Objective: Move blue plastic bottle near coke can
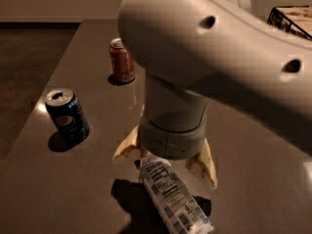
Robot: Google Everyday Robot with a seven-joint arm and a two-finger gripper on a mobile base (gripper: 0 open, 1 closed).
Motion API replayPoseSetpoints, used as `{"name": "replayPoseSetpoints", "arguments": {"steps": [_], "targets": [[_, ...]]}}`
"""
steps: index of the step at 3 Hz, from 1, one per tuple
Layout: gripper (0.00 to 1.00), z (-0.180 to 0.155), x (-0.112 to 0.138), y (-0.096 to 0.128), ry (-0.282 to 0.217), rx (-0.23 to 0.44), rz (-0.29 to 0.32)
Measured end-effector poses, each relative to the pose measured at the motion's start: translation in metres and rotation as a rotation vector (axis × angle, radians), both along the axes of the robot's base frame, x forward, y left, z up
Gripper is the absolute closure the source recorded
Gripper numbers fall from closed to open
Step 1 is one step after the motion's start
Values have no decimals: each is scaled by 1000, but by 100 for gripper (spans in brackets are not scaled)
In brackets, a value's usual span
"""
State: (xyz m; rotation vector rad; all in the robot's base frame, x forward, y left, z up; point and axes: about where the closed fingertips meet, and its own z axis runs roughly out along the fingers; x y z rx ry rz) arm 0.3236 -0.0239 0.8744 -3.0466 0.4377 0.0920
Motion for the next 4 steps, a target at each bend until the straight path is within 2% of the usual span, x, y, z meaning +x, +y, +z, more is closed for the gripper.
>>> {"name": "replayPoseSetpoints", "arguments": {"steps": [1, 3, 4], "targets": [[0, -8, -4, -7, 6, -34, 33], [0, -26, -18, -8, 60, -65, 121], [16, -33, -22, 0, 83, -64, 159]]}}
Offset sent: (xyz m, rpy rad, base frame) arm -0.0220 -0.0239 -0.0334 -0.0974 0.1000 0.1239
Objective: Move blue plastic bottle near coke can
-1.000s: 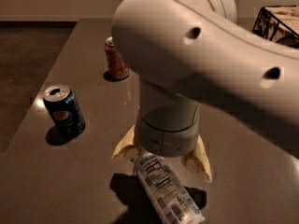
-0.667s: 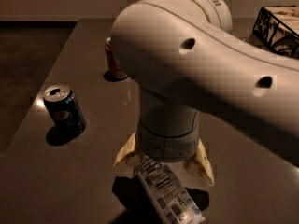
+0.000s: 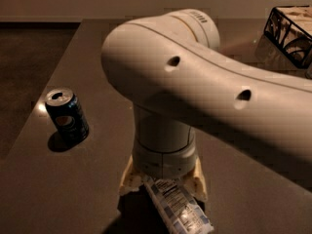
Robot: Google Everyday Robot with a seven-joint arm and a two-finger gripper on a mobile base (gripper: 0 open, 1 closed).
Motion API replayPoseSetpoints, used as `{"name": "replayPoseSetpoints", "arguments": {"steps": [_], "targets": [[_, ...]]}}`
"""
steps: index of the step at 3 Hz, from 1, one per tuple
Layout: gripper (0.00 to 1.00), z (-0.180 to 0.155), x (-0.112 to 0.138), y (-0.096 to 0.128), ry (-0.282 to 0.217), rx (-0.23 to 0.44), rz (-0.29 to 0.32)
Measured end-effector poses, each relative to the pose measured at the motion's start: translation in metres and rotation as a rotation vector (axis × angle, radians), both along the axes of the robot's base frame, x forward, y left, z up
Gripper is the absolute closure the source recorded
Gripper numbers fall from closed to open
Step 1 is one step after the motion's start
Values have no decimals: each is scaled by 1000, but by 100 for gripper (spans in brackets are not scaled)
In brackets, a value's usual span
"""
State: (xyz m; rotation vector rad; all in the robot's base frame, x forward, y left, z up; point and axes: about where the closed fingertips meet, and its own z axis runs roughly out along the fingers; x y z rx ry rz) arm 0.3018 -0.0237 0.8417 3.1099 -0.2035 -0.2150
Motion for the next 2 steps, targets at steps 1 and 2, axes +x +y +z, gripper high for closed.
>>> {"name": "replayPoseSetpoints", "arguments": {"steps": [1, 2], "targets": [[39, 3, 4, 2, 9, 5, -3], [63, 13, 15, -3, -2, 13, -42]]}}
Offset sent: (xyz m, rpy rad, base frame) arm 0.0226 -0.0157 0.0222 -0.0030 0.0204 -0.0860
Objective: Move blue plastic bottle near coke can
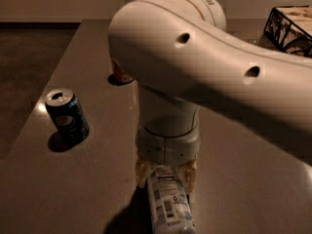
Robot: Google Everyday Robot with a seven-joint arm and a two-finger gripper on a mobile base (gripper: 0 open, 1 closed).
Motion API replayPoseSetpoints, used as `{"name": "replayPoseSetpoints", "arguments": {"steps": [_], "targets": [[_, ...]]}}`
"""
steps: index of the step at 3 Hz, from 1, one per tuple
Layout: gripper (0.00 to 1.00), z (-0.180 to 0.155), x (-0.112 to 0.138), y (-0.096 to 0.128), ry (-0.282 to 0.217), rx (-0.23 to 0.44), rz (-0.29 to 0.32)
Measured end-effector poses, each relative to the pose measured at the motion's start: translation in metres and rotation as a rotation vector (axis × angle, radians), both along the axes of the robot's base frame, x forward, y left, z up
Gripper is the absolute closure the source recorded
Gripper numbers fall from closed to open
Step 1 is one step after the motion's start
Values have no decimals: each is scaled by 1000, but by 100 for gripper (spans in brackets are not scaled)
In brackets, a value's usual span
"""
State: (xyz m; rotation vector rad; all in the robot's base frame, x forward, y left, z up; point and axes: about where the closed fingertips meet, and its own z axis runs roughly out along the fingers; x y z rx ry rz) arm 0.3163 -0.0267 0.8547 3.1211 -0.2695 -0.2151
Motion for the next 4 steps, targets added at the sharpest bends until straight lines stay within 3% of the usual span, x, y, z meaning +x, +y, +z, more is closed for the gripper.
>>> {"name": "replayPoseSetpoints", "arguments": {"steps": [1, 2, 4], "targets": [[86, 18, 21, -11, -24, 47, -106], [100, 32, 50, -25, -60, 99, -252], [100, 35, 112, -23, -121, 163, -515]]}}
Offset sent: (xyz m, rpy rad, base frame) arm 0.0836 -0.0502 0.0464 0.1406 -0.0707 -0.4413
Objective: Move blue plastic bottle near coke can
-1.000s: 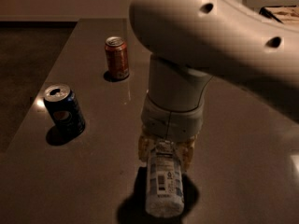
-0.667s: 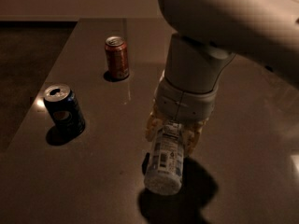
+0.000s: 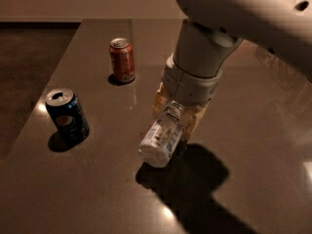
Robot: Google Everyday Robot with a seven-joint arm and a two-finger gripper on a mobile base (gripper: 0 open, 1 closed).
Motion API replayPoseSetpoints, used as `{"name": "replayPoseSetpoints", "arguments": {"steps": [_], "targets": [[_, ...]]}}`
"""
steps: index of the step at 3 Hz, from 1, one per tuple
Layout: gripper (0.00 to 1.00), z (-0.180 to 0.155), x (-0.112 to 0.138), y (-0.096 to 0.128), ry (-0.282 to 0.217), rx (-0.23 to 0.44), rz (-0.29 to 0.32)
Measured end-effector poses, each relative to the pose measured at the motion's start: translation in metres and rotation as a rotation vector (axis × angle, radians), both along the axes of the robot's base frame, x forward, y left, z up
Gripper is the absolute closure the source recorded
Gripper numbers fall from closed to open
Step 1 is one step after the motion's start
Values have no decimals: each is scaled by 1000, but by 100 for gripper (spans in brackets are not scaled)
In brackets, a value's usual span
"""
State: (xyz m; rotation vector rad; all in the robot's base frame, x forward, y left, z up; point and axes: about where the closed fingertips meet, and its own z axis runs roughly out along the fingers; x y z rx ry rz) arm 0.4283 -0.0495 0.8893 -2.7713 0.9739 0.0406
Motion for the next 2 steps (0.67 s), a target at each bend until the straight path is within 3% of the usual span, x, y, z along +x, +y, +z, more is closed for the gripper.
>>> {"name": "replayPoseSetpoints", "arguments": {"steps": [1, 2], "targets": [[100, 1, 23, 2, -37, 4, -94], [100, 1, 23, 2, -37, 4, -106]]}}
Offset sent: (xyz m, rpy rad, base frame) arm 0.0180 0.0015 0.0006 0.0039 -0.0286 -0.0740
